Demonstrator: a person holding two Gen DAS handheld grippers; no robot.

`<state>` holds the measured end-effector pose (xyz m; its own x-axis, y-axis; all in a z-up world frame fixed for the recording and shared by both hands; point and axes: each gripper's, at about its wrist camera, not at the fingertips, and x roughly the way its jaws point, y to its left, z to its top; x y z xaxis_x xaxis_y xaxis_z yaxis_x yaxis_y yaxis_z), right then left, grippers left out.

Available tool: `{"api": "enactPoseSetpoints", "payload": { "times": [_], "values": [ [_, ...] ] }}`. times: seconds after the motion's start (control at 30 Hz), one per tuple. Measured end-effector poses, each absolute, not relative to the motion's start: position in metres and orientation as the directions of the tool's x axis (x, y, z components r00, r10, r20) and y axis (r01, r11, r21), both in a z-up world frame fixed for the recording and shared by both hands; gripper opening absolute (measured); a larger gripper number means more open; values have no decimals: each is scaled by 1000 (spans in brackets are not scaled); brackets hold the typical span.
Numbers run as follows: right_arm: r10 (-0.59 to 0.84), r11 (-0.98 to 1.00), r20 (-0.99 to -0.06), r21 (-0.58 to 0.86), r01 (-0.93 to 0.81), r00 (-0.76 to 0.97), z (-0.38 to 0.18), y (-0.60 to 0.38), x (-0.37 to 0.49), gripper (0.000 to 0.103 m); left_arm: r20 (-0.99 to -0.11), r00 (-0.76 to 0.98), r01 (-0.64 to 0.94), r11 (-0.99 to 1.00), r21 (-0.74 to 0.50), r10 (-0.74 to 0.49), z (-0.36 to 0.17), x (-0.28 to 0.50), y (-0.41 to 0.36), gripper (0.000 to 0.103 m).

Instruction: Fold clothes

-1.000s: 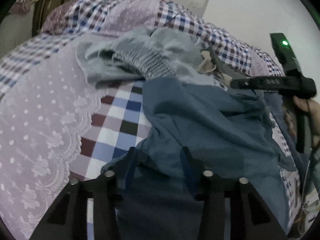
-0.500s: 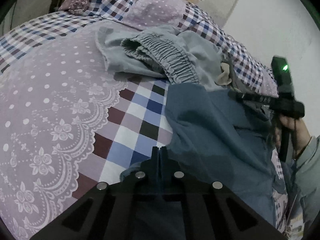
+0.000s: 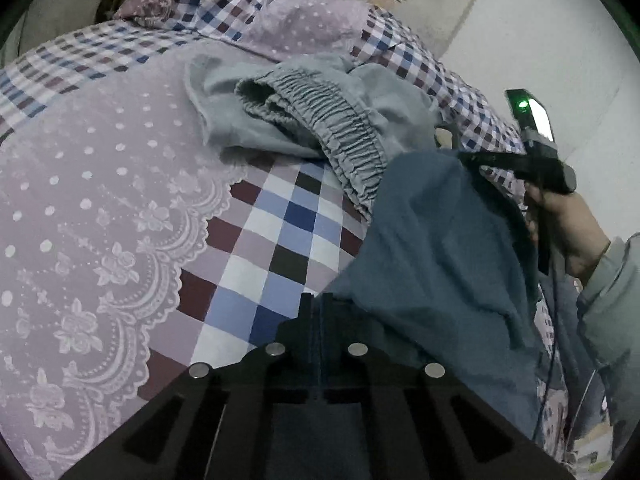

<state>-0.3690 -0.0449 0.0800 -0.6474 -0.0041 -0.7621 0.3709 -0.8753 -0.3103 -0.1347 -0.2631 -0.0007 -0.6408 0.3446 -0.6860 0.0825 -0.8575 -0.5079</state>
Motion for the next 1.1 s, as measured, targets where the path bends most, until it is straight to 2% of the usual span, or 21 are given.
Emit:
{"api": "enactPoseSetpoints", "payload": {
  "times": [0.1, 0.17, 0.2, 0.27, 0.37, 0.43, 0.5, 0.6, 0.63, 0.67, 0.7, 0.73, 0.77, 0.8, 0.87, 1.0, 1.03, 1.1],
  "values": [
    [43, -873, -789, -328, 361, -613, 68, -48, -373, 8, -692, -620, 81, -848, -524, 369, -6, -137, -262, 12],
    [29, -891, -795, -295, 345, -607, 72, -42, -369, 20, -689, -617, 78, -842, -534, 381, -8, -138, -262, 27],
    [7, -906, -787, -266, 329, -617, 80, -38, -365, 24, -684, -618, 73, -838, -540, 387, -7, -138, -262, 30],
    [-64, -944, -775, -158, 291, -629, 95, -28, -359, 38, -670, -623, 60, -829, -556, 404, -5, -137, -259, 49],
    [-213, -958, -774, 44, 284, -597, 109, -22, -352, 41, -668, -628, 51, -835, -548, 399, -2, -141, -253, 58],
    [-310, -937, -788, 160, 310, -531, 107, -28, -350, 41, -673, -630, 50, -845, -532, 387, 0, -144, -248, 59],
    [-354, -916, -814, 202, 346, -462, 96, -46, -348, 41, -680, -632, 50, -856, -515, 372, 2, -146, -243, 59],
    [-362, -910, -852, 234, 342, -379, 75, -65, -350, 41, -682, -634, 50, -861, -506, 364, 3, -147, -241, 56],
    [-361, -910, -863, 242, 337, -353, 68, -70, -352, 41, -683, -635, 49, -863, -503, 362, 4, -147, -240, 40],
    [-344, -915, -873, 229, 333, -346, 63, -74, -353, 41, -680, -638, 45, -865, -500, 360, 4, -146, -240, 10],
    [-328, -920, -882, 216, 328, -338, 58, -77, -354, 41, -675, -644, 39, -866, -499, 360, 6, -145, -240, 0],
    [-311, -924, -891, 202, 324, -330, 53, -81, -356, 35, -669, -651, 32, -867, -498, 360, 7, -143, -240, 0],
    [-294, -928, -900, 189, 320, -322, 47, -84, -357, 9, -663, -657, 25, -868, -497, 360, 9, -141, -240, 0],
    [-280, -931, -906, 175, 321, -318, 44, -88, -358, 1, -656, -663, 19, -868, -495, 360, 10, -140, -240, 0],
    [-279, -920, -898, 149, 361, -341, 52, -97, -353, 1, -605, -718, 3, -867, -498, 345, 27, -131, -244, 0],
    [-399, -875, -803, 189, 445, -443, 109, -110, -345, 1, -453, -836, -39, -856, -515, 310, 64, -109, -255, 0],
    [-421, -866, -781, 195, 460, -461, 122, -114, -345, 1, -438, -845, -45, -857, -513, 307, 68, -107, -257, 0],
    [-439, -855, -754, 184, 485, -488, 140, -127, -345, 1, -474, -826, -35, -868, -495, 304, 61, -111, -257, 0]
  ]
}}
